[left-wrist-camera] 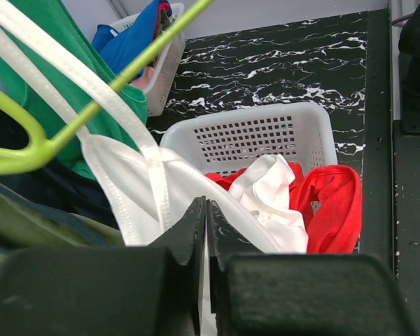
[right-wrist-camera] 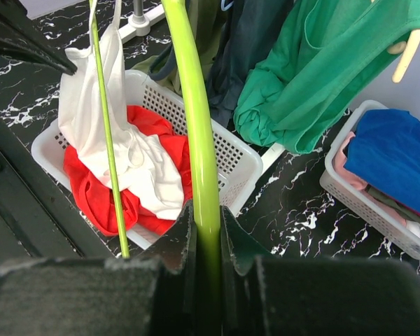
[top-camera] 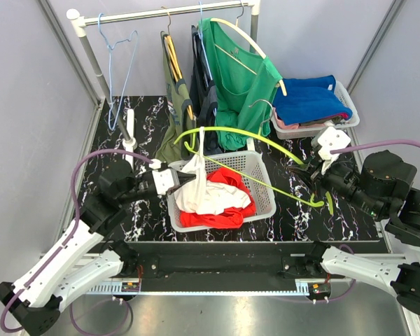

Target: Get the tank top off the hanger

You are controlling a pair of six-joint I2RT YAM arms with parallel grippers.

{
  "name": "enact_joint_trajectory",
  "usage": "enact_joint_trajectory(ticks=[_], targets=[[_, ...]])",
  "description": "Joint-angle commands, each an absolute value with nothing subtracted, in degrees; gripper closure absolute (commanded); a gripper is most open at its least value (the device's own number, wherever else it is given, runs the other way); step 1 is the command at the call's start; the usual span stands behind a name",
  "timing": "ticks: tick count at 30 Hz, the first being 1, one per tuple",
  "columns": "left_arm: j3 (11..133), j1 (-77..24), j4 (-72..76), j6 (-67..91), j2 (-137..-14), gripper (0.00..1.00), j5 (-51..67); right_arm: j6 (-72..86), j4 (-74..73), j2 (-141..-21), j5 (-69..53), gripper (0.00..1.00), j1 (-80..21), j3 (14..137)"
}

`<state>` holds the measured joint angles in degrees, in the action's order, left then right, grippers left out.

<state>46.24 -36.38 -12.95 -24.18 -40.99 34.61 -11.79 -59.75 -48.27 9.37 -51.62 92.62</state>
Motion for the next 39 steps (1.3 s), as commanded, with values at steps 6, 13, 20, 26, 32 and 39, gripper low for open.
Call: enact_joint_trajectory(ticks=[6, 13, 20, 26, 32, 39], targets=[[51.15, -36.56, -9.75, -25.75, -38.23, 0.52, 28.93, -11.87, -58.45, -47.55, 9.67, 1.0, -51.59, 94.13], [46.59, -36.47, -10.72, -26.72, -37.71, 0.36, 29.44, -11.87, -58.45, -48.34, 8.79, 1.0, -51.59, 95.54], [44.3, -36.65, -10.2, -26.81, -39.73, 0.39, 31.11, -11.51, -58.36, -48.34, 7.91, 1.0, -51.59, 97.21], [44.03, -36.65, -7.47, -27.6, -39.46, 0.59, 29.97, -10.99, -58.36, -48.43, 7.03, 1.0, -51.59, 97.03], [45.7, -36.56, -7.56, -27.95, -38.41, 1.0, 28.57, -10.64, -59.5, -48.43, 8.08, 1.0, -51.68, 97.12], [46.4, -32.88, -4.93, -24.62, -36.13, 1.0, 21.54, -9.32, -64.59, -48.87, 10.28, 1.0, -51.59, 98.17]])
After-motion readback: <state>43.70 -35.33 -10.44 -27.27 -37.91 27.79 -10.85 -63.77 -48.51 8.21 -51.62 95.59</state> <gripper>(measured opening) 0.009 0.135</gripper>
